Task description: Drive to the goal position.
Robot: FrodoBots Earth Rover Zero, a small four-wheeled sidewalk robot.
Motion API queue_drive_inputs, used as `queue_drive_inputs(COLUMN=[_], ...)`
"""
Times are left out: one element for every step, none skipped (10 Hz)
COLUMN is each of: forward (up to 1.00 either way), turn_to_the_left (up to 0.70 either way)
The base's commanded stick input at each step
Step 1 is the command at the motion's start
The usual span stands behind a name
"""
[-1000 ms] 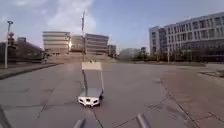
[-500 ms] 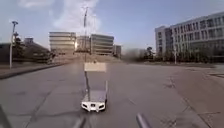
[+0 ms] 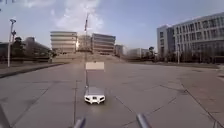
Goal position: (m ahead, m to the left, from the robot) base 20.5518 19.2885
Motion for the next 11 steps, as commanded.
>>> queue_drive_inputs(forward=[0.0,0.0,0.0,0.0,0.0,0.24,0.7,0.7,0.7,0.7,0.7], turn_to_the_left=[0.0,0.0,0.0,0.0,0.09,0.15,0.14,0.14,0.14,0.14,0.14])
